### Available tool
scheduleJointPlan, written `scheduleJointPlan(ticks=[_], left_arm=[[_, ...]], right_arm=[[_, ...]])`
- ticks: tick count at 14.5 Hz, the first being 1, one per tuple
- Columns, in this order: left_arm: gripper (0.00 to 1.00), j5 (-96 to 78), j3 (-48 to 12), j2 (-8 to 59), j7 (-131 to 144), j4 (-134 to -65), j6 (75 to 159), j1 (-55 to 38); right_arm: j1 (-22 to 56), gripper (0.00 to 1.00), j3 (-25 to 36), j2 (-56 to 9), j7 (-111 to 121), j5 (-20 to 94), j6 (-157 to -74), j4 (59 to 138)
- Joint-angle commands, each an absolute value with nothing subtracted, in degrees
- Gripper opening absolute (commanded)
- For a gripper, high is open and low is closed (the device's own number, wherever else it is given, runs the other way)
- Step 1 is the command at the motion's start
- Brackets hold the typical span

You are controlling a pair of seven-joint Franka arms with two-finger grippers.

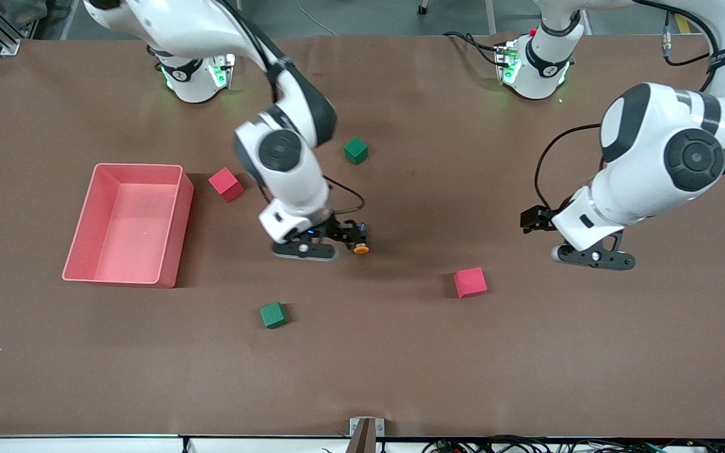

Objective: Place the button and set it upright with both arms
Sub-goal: 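Grasp the button with the left gripper while the right gripper withdraws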

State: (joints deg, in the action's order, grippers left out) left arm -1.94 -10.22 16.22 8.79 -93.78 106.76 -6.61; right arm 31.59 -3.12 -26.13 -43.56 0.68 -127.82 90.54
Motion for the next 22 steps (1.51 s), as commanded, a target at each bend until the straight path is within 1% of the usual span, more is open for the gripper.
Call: scheduleJointPlan(ticks=[1,3,6,8,10,13,15,19,22], left_arm=[[1.00,-1.8,-10.1,18.1,14.8,-93.8,110.2,-10.5],[1.00,-1.7,-10.1,19.8,19.7,-94.0,113.1,-13.5],[1.00,0.9,-10.2,22.4,26.9,-94.0,115.4,-17.7],[1.00,1.9,-10.1,25.2,33.4,-94.0,119.5,-21.7],[1.00,5.5,-10.1,28.0,40.4,-93.6,122.6,-25.0],[1.00,7.4,-10.1,31.9,46.1,-93.0,124.5,-28.8],[1.00,7.2,-10.2,35.6,49.3,-88.4,125.8,-29.9],[1.00,7.2,-10.2,40.3,52.2,-83.9,126.1,-33.2],[1.00,7.2,-9.9,43.8,52.2,-80.2,126.4,-36.0]], right_arm=[[20.9,1.00,-9.7,-11.4,-40.7,-0.4,-125.0,101.9],[16.9,1.00,-10.5,-6.1,-39.0,-0.4,-117.7,101.8],[10.7,1.00,-9.8,0.4,-32.5,-0.4,-110.5,101.6],[9.4,1.00,-6.3,2.3,-23.6,-0.3,-103.7,100.0],[9.4,1.00,-2.0,2.8,-20.3,-0.1,-97.8,97.5],[8.9,1.00,2.8,5.1,-13.0,0.0,-95.4,96.4],[8.8,1.00,5.8,5.1,-8.6,0.2,-93.6,95.5],[8.9,1.00,9.9,4.9,2.5,0.1,-89.7,92.6],[8.6,1.00,10.9,4.9,6.7,-0.4,-88.6,92.3]])
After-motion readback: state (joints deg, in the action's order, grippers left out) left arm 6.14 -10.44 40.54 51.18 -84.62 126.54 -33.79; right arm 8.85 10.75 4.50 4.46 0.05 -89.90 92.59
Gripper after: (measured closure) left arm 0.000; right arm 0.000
